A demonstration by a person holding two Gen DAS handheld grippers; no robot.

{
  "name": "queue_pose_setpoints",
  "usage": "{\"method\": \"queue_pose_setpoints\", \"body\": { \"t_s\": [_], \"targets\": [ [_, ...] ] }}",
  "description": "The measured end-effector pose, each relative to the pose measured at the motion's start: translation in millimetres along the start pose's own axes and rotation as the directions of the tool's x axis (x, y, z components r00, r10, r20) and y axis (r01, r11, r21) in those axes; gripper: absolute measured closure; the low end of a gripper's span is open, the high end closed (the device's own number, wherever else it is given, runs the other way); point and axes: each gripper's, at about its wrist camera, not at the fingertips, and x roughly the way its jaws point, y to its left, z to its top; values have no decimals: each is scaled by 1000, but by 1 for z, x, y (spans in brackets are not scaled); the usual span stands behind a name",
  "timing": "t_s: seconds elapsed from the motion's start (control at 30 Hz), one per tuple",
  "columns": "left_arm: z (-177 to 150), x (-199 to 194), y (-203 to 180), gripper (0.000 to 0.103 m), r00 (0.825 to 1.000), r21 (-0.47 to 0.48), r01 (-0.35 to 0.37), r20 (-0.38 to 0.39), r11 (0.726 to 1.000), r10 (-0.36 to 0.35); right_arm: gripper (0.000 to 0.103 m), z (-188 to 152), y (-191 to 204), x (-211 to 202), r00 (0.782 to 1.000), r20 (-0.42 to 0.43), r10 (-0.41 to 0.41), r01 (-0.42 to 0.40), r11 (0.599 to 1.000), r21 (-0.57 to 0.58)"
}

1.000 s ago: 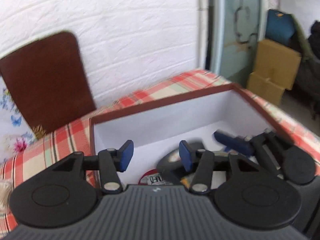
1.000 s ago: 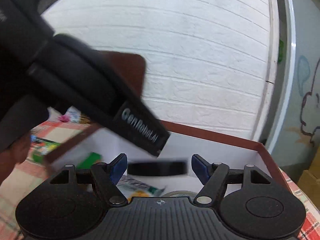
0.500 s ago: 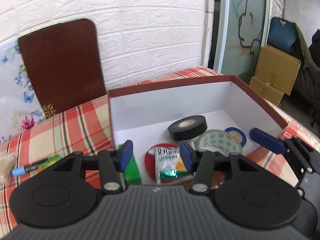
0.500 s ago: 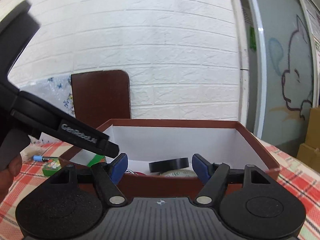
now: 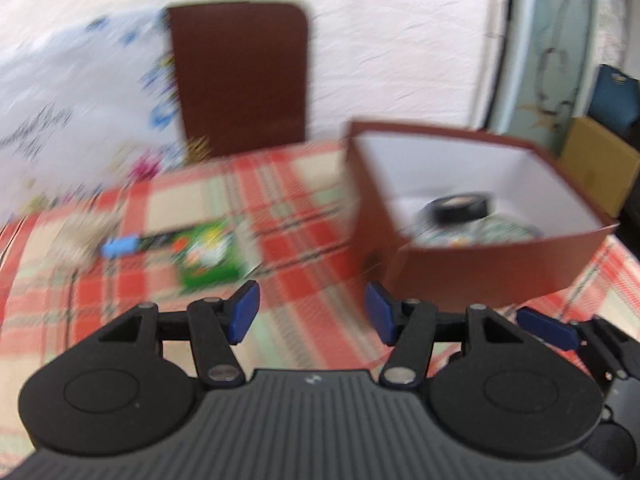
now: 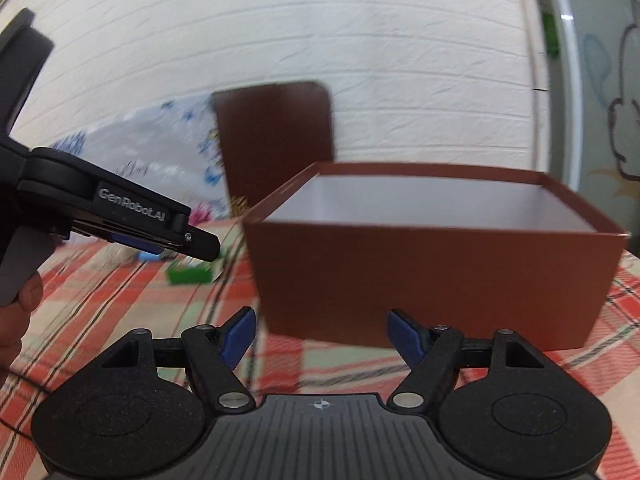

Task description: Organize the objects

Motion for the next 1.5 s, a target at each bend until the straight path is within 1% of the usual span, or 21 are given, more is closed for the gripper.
{"method": "queue_pose_setpoints", "body": {
  "t_s": [0.1, 0.27, 0.4, 0.57, 0.73, 0.8, 0.83, 0.9, 1.07, 1.2, 1.5],
  "targets": [
    [-13, 7, 26, 43, 997, -33, -71, -35, 997, 70, 31, -7, 20, 8, 999, -36, 37, -39, 998, -47],
    [-28, 11, 68, 43, 984, -80, -172, -68, 982, 167, 31, -13, 41, 23, 994, -89, 62, -71, 993, -99],
    [-36, 13, 98, 43, 972, -111, -228, -84, 967, 220, 31, -12, 53, 37, 989, -122, 81, -95, 989, -114],
    [-48, 16, 130, 42, 960, -150, -271, -108, 951, 257, 34, -14, 73, 53, 982, -162, 102, -125, 982, -143],
    [-52, 17, 150, 35, 958, -162, -287, -80, 944, 277, 35, -15, 88, 61, 975, -189, 114, -149, 971, -186],
    [-53, 20, 157, 27, 957, -163, -290, -70, 943, 283, 34, -14, 92, 63, 974, -193, 116, -154, 968, -195],
    [-54, 21, 159, 25, 956, -163, -293, -64, 942, 286, 34, -14, 93, 64, 974, -195, 116, -155, 968, -198],
    [-56, 24, 163, 16, 955, -157, -297, -51, 942, 292, 34, -13, 96, 67, 973, -197, 117, -157, 967, -201],
    [-59, 29, 172, 6, 957, -150, -290, -18, 945, 291, 33, -11, 100, 73, 971, -204, 122, -163, 967, -196],
    [-60, 33, 178, 3, 959, -152, -278, 2, 948, 282, 30, -10, 104, 80, 972, -203, 121, -162, 966, -201],
    [-62, 33, 180, 3, 962, -159, -264, 20, 951, 271, 28, -10, 104, 85, 971, -200, 131, -170, 967, -192]
  ]
}}
